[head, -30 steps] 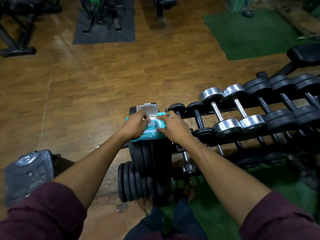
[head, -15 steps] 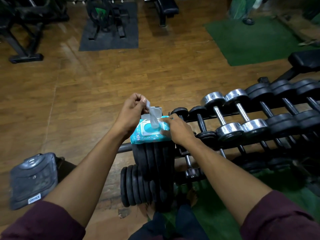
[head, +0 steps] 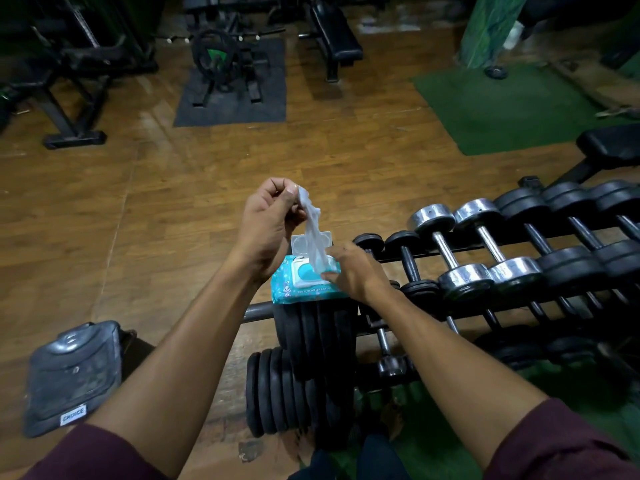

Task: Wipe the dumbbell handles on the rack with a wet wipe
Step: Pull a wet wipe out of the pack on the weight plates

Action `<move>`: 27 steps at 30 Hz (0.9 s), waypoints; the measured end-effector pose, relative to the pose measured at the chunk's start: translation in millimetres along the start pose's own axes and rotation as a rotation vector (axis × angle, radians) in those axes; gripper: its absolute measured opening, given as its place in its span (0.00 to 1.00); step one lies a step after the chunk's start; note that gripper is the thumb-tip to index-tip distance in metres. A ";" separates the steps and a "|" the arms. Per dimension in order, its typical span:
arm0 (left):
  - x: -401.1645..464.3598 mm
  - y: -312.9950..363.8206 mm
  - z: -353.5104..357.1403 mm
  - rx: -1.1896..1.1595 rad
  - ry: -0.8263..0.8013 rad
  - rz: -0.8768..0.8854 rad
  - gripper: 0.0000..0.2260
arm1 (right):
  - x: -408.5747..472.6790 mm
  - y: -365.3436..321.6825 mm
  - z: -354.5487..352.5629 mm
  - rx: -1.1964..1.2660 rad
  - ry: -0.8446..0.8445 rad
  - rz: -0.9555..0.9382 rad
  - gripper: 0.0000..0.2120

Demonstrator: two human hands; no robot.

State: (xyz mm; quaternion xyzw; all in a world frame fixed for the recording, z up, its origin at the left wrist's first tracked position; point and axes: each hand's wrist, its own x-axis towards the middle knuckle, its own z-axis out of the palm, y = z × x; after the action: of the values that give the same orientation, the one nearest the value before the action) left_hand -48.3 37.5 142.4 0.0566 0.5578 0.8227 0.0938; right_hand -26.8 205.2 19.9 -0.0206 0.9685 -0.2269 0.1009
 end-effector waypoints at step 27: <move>-14.6 -104.9 -14.8 0.287 0.099 -0.186 0.12 | -15.9 20.5 -66.8 0.716 0.170 0.130 0.18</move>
State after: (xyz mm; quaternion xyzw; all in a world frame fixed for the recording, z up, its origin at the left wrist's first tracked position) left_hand -27.3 58.7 39.7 -0.0230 0.6764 0.7241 0.1327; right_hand -24.8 254.0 72.4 0.0967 0.8320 -0.5452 0.0352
